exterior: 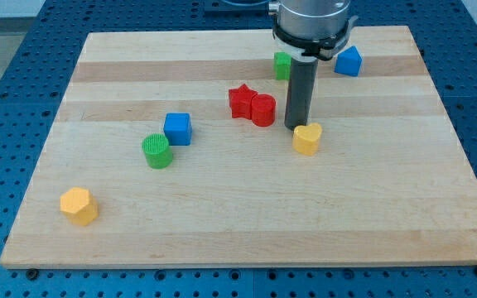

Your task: Push the yellow heart towards the blue triangle

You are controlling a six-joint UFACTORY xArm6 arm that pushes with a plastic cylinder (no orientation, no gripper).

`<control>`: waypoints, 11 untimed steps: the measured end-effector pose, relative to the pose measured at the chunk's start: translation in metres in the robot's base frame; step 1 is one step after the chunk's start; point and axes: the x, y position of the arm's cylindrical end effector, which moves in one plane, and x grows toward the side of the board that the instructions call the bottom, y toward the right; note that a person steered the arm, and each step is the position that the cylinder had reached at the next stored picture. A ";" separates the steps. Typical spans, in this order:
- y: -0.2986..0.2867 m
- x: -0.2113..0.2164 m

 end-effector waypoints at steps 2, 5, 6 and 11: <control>-0.011 0.020; -0.011 0.052; 0.027 0.050; 0.131 0.064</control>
